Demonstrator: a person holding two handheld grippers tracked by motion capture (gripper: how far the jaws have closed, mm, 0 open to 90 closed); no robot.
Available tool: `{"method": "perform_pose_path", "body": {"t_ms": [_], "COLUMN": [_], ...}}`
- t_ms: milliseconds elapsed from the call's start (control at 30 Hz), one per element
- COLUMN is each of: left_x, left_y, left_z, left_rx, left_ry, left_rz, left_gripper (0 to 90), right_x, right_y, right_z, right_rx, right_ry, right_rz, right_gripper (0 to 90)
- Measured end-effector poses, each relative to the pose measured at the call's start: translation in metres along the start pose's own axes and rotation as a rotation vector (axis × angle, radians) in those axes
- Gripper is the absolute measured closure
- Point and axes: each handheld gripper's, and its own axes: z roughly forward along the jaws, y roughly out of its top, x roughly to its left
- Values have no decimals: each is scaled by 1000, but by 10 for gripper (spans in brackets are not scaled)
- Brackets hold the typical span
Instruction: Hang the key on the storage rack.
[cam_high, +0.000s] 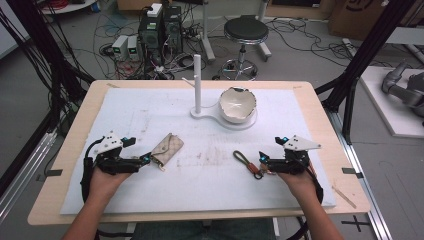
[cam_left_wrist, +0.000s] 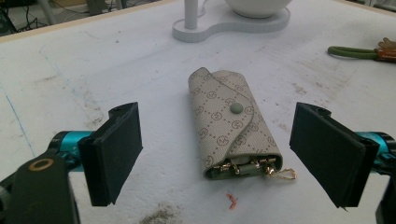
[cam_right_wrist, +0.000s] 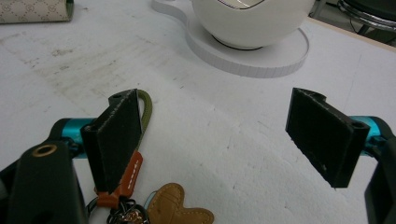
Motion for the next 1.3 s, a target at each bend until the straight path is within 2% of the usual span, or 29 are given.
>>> {"method": "perform_pose_path", "body": {"t_ms": [233, 500, 700, 900, 1200, 1300], "left_x": [2, 4, 5, 4, 3, 2], "left_y": [0, -1, -2, -3, -3, -3], "left_z": [-1, -2, -1, 0, 1, 2], "left_rx": [-7, -9, -5, 1, 7, 11], "left_ry": [21, 23, 22, 16, 14, 11], "left_rz": [6, -1, -5, -3, -2, 3], "left_gripper": [171, 171, 171, 171, 171, 171], "right_x": [3, 7, 11, 17, 30, 33], "right_y": [0, 2, 2, 2, 1, -1], "right_z": [2, 0, 4, 11, 20, 21], "right_rx": [5, 3, 29, 80, 170, 196], "right_ry": [17, 8, 21, 48, 87, 105], "right_rz": [-13, -15, -37, -71, -94, -98], "right_gripper": [188, 187, 188, 188, 192, 253]}}
